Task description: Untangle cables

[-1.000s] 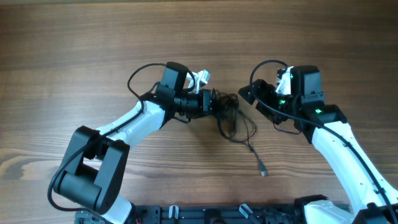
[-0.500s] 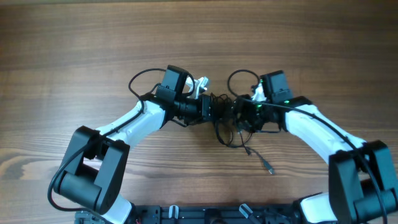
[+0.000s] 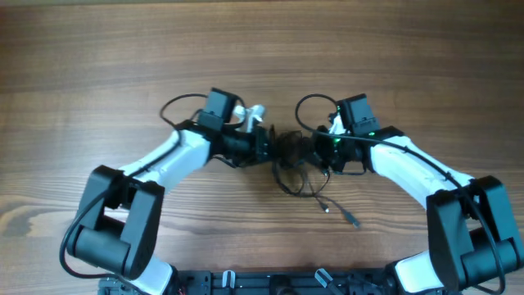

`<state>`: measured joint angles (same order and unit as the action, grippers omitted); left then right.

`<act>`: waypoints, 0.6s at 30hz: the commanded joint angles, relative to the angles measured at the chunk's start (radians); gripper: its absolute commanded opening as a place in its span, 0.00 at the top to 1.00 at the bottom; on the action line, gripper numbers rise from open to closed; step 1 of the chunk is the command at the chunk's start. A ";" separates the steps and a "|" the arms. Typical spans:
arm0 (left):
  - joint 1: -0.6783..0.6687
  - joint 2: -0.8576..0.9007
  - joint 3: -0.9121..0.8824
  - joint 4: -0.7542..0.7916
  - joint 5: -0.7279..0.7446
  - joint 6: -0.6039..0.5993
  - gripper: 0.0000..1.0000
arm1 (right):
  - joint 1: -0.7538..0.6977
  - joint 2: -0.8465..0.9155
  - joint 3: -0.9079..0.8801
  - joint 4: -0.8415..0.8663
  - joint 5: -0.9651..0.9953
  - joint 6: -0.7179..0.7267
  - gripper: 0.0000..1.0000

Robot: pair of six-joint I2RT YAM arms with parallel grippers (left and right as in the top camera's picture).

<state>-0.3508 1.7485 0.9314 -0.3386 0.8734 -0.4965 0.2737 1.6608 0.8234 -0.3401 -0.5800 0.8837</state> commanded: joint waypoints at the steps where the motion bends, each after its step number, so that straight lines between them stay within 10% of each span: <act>1: 0.197 -0.061 0.005 -0.056 -0.048 0.115 0.96 | -0.116 0.011 -0.001 -0.043 -0.003 -0.128 0.96; 9: 0.496 -0.232 0.038 0.122 0.035 -0.037 0.95 | -0.210 0.011 -0.001 0.001 -0.302 -0.283 0.96; 14: 0.462 -0.241 0.037 0.050 0.014 -0.027 0.56 | -0.180 0.011 -0.001 0.014 -0.319 -0.282 0.96; 18: 0.377 -0.241 0.037 -0.072 -0.045 0.011 0.54 | -0.168 0.011 -0.001 0.013 -0.320 -0.282 0.96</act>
<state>0.0902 1.5146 0.9623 -0.3714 0.8696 -0.5217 0.0944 1.6634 0.8249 -0.3309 -0.8616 0.6254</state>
